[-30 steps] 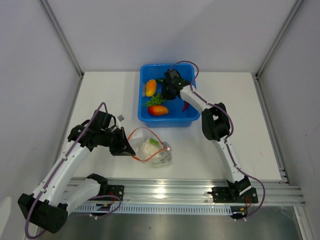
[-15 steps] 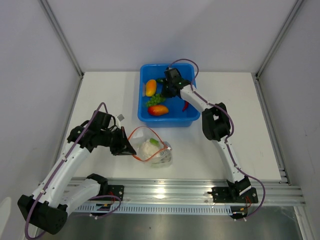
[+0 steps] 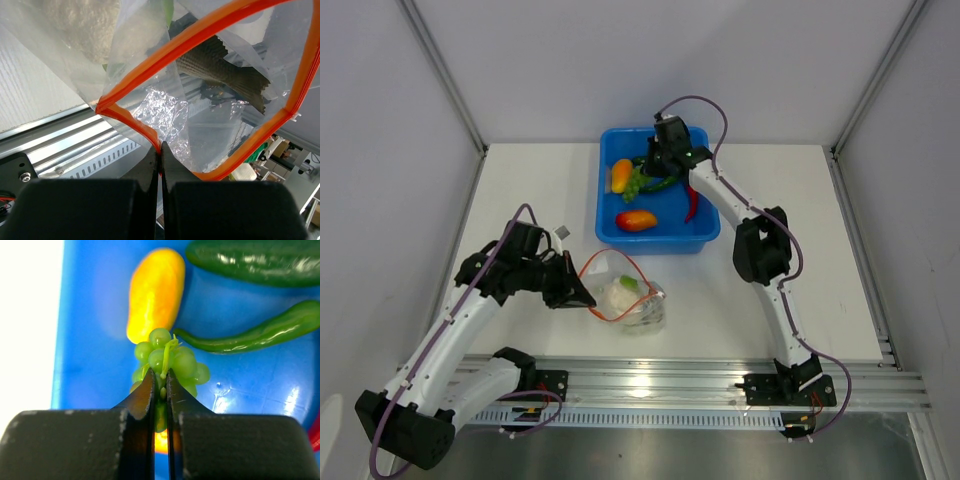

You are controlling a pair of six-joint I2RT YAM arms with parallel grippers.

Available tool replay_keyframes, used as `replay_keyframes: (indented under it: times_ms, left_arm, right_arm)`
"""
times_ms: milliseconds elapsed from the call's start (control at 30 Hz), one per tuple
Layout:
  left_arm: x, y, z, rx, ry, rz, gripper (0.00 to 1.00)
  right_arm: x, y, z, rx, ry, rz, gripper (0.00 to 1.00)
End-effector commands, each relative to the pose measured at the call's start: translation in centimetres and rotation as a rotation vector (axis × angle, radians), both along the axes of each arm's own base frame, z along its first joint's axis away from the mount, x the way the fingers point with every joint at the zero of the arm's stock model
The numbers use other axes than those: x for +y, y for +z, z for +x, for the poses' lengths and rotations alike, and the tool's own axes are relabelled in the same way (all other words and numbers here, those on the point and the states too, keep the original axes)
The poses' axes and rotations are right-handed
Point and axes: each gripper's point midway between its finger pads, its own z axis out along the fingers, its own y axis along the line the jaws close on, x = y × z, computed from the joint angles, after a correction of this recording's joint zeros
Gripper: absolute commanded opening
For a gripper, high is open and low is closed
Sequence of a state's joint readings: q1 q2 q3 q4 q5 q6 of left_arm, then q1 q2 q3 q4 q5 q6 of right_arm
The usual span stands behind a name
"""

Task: Place the food in the zip-top bag and seal the zipper
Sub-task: Pick up the fake fruit from the bin, then place the fake fruit in the zipper food storage bag.

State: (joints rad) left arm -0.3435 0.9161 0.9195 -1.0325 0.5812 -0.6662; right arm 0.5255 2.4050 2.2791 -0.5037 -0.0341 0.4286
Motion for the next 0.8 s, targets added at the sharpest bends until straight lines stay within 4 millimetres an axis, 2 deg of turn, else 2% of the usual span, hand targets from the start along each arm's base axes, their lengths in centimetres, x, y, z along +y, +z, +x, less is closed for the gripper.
replay_keyframes:
  times_ms: [0, 67, 167, 200, 267, 300, 333, 400, 500, 567, 600, 633, 667, 700, 733, 767]
  left_arm:
    - [-0.5, 0.1, 0.4, 0.003, 0.012, -0.039, 0.01]
    - [-0.6, 0.1, 0.6, 0.001, 0.016, -0.045, 0.01]
    - [-0.6, 0.3, 0.8, -0.003, 0.018, -0.046, 0.01]
    - [-0.6, 0.5, 1.0, -0.007, 0.020, -0.046, 0.01]
    - [-0.7, 0.6, 1.2, -0.008, 0.020, -0.042, 0.01]
    - [-0.7, 0.7, 1.4, -0.015, 0.022, -0.043, 0.01]
    - [-0.7, 0.7, 1.5, -0.011, 0.022, -0.042, 0.01]
    - [-0.8, 0.8, 1.7, -0.011, 0.022, -0.047, 0.01]
    - [-1.0, 1.0, 2.1, -0.014, 0.022, -0.050, 0.01]
    - [-1.1, 1.1, 2.4, -0.014, 0.020, -0.053, 0.00]
    - [-1.1, 1.1, 2.4, -0.012, 0.020, -0.054, 0.01]
    - [-1.2, 1.1, 2.4, -0.011, 0.017, -0.055, 0.01]
    - [-1.2, 1.1, 2.5, -0.010, 0.016, -0.056, 0.01]
    - [-1.2, 1.0, 2.6, -0.009, 0.017, -0.055, 0.01]
    - [-1.3, 1.1, 2.7, -0.011, 0.015, -0.056, 0.01]
    - [-1.3, 1.1, 2.7, -0.011, 0.014, -0.057, 0.01]
  right_arm:
    - [-0.4, 11.0, 0.1, -0.188, 0.003, 0.094, 0.00]
    - [-0.5, 13.0, -0.5, -0.214, 0.009, 0.106, 0.00]
    - [-1.0, 14.7, -1.2, -0.235, 0.012, 0.108, 0.00]
    - [-1.2, 16.0, -1.8, -0.250, 0.015, 0.113, 0.00]
    - [-1.6, 16.5, -2.5, -0.246, 0.015, 0.111, 0.00]
    - [-2.0, 18.2, -3.3, -0.268, 0.017, 0.122, 0.00]
    - [-2.0, 18.1, -3.9, -0.263, 0.025, 0.117, 0.00]
    - [-2.4, 20.0, -5.2, -0.294, 0.036, 0.107, 0.00]
    - [-2.4, 21.0, -7.0, -0.318, 0.063, 0.073, 0.00]
    - [-2.6, 22.9, -8.9, -0.340, 0.084, 0.077, 0.00]
    - [-2.7, 22.6, -9.6, -0.327, 0.099, 0.065, 0.00]
    - [-3.1, 24.0, -10.7, -0.341, 0.108, 0.077, 0.00]
    - [-3.0, 24.4, -11.6, -0.340, 0.124, 0.082, 0.00]
    - [-2.9, 23.7, -12.6, -0.318, 0.146, 0.070, 0.00]
    - [-3.1, 25.3, -14.1, -0.340, 0.170, 0.090, 0.00]
    - [-2.6, 25.8, -15.6, -0.346, 0.199, 0.099, 0.00]
